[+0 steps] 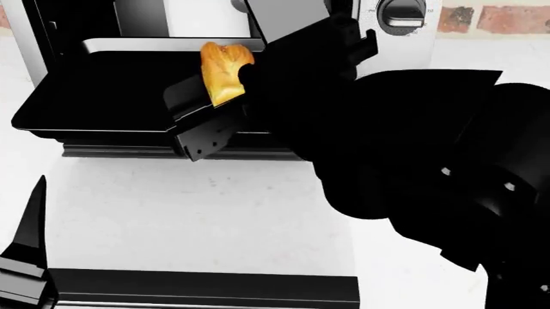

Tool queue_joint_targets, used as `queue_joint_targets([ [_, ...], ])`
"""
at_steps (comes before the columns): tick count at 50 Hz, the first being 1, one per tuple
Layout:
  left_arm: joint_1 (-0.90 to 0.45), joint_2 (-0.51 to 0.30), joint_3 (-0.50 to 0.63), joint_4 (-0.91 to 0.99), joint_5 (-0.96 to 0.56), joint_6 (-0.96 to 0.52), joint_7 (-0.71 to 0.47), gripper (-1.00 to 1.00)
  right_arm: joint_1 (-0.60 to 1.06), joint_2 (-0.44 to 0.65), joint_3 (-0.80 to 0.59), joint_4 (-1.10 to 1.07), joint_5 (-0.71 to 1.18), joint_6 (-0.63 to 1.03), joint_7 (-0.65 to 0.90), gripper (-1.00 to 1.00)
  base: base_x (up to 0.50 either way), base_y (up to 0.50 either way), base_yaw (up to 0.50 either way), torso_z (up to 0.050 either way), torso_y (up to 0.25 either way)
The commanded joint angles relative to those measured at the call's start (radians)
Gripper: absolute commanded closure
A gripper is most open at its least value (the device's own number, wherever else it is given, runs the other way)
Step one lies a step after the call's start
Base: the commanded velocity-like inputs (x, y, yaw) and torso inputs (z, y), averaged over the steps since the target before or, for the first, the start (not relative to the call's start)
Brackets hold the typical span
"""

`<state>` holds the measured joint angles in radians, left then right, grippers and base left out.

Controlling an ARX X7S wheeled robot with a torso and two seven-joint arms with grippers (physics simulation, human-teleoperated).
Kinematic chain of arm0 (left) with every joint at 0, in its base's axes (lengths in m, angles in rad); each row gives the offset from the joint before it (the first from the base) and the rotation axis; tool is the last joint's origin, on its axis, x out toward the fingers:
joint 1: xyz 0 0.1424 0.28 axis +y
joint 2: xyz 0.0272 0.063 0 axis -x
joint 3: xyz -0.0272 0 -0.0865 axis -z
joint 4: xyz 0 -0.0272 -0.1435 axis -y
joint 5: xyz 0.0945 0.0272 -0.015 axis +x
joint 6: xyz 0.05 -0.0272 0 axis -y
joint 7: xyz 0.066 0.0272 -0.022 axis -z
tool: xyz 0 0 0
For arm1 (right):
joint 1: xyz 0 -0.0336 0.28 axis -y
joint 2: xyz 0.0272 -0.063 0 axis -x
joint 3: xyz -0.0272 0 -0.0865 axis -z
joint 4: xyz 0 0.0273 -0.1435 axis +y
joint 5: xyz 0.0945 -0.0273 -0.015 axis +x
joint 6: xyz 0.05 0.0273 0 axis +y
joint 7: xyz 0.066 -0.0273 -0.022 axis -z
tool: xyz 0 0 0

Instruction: Pick the bread from the tray and place it on the plate on the counter.

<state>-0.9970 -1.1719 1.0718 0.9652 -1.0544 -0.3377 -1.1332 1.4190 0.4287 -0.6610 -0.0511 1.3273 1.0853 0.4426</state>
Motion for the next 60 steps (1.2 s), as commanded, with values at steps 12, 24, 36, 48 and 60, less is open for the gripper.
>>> queue_joint_targets([
  [12, 0.029, -0.015, 0.008, -0.004, 0.023, 0.028, 0.010, -1.00, 0.021, -0.042, -0.052, 0.097, -0.064, -0.025, -0.056, -1.00, 0.00, 0.00, 0.00, 0.000, 0.000],
  [24, 0.038, -0.019, 0.011, -0.004, 0.028, 0.035, 0.011, -1.00, 0.037, -0.062, -0.084, 0.161, -0.100, -0.037, -0.097, -1.00, 0.00, 0.00, 0.00, 0.000, 0.000],
  [36, 0.044, -0.022, 0.012, -0.007, 0.031, 0.043, 0.015, -1.00, 0.053, -0.084, -0.112, 0.210, -0.131, -0.048, -0.129, -1.00, 0.00, 0.00, 0.00, 0.000, 0.000],
  [48, 0.043, -0.026, 0.012, -0.003, 0.028, 0.041, 0.014, -1.00, 0.071, -0.103, -0.126, 0.258, -0.152, -0.061, -0.152, -1.00, 0.00, 0.00, 0.00, 0.000, 0.000],
  [60, 0.043, -0.029, 0.012, 0.000, 0.026, 0.040, 0.011, -1.00, 0.096, -0.124, -0.145, 0.321, -0.178, -0.077, -0.190, -1.00, 0.00, 0.00, 0.00, 0.000, 0.000],
])
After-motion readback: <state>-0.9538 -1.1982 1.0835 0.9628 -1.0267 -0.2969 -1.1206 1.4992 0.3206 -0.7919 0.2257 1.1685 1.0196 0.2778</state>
